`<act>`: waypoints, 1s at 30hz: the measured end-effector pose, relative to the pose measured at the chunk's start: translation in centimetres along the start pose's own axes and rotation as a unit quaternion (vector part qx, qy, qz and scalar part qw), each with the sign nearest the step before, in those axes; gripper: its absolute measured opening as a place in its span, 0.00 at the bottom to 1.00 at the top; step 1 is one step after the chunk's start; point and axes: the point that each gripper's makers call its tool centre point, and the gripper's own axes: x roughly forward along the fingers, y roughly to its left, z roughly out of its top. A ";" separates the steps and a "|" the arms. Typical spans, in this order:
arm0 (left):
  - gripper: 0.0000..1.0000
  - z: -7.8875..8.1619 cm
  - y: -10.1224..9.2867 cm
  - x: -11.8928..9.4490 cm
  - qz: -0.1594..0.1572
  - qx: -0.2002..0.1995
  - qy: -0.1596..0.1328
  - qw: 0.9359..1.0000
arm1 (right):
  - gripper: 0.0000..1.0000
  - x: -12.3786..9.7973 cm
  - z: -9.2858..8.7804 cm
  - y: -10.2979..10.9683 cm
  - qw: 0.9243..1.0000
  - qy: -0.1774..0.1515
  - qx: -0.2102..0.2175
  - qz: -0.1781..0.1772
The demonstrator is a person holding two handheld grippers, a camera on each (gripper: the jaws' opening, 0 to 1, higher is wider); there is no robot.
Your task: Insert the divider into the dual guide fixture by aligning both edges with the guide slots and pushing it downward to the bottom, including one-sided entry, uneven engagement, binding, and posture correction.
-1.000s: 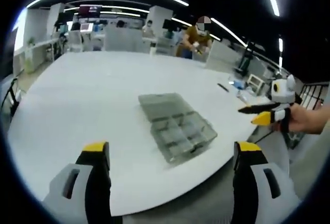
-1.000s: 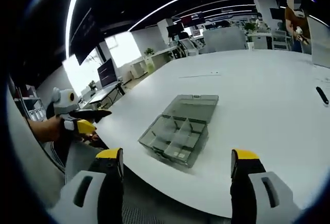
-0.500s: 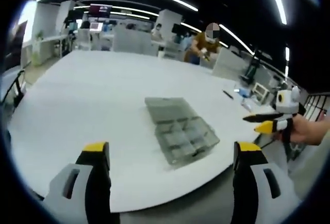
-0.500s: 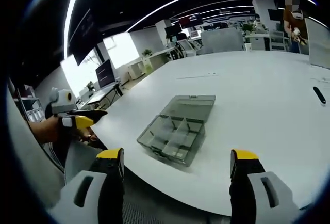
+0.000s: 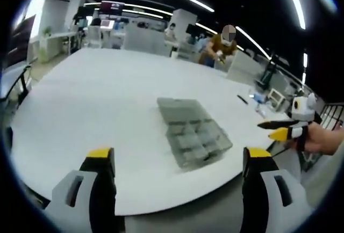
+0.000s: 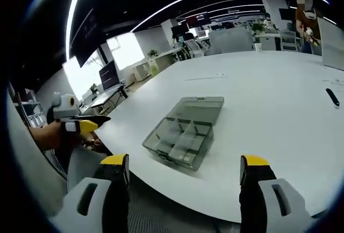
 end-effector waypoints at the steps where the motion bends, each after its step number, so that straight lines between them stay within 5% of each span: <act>1: 0.97 -0.1 0.0 0.0 0.000 0.001 0.003 1.000 | 0.83 0.0 0.0 0.0 1.000 0.000 0.001 0.000; 30: 0.95 -0.4 0.3 0.2 0.005 0.004 0.011 1.000 | 0.83 0.3 -0.2 0.0 1.000 0.008 0.005 0.004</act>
